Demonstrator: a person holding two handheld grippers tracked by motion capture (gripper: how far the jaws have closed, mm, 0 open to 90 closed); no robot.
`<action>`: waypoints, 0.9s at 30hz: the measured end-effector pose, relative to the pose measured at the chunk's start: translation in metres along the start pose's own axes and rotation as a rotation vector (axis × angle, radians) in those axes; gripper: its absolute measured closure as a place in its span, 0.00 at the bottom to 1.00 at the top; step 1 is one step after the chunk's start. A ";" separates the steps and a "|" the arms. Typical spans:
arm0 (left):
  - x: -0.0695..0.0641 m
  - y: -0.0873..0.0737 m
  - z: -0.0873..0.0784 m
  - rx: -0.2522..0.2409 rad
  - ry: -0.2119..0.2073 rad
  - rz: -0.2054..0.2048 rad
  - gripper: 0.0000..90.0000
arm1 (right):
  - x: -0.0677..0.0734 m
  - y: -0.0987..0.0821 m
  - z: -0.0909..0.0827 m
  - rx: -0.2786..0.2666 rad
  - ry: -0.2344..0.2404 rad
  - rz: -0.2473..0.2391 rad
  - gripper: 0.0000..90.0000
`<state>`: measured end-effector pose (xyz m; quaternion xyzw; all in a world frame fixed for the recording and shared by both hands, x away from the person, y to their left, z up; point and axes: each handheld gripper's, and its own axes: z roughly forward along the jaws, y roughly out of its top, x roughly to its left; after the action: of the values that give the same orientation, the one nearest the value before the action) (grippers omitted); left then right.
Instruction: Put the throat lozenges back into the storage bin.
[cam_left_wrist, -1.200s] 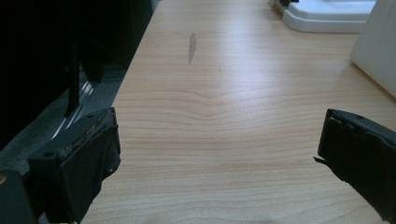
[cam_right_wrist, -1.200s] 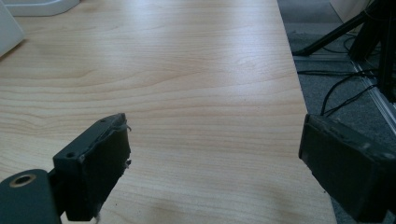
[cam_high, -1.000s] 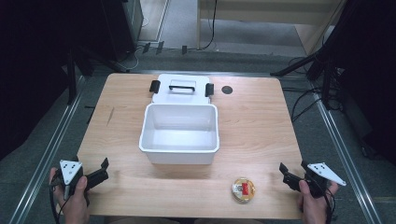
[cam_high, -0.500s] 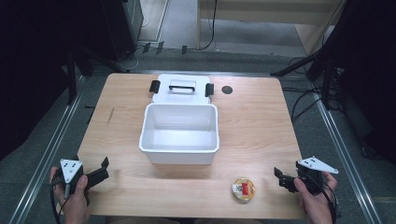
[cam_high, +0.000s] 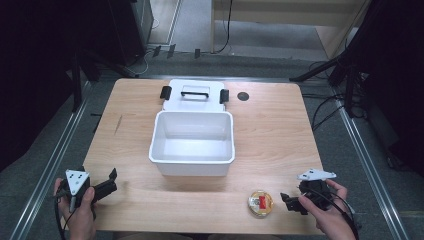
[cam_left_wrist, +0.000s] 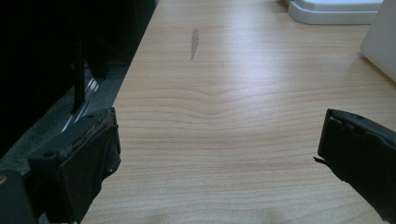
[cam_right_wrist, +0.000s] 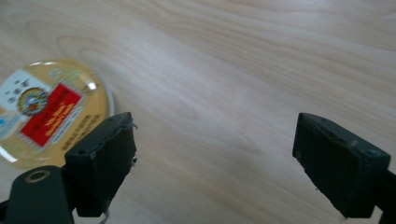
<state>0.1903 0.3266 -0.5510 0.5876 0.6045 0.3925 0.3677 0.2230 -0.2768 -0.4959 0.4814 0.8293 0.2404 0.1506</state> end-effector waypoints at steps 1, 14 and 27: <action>0.000 0.000 0.000 0.000 0.000 0.001 0.00 | 0.002 0.001 0.000 0.013 0.004 -0.004 0.15; -0.001 0.000 0.000 0.001 -0.002 0.007 0.00 | 0.032 0.009 0.005 0.172 0.085 -0.077 0.15; -0.002 0.000 0.001 0.003 -0.003 0.009 0.00 | 0.058 0.018 0.015 0.237 0.138 -0.106 0.15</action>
<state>0.1910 0.3249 -0.5512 0.5917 0.6018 0.3923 0.3659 0.2145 -0.2155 -0.4995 0.4337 0.8845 0.1651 0.0480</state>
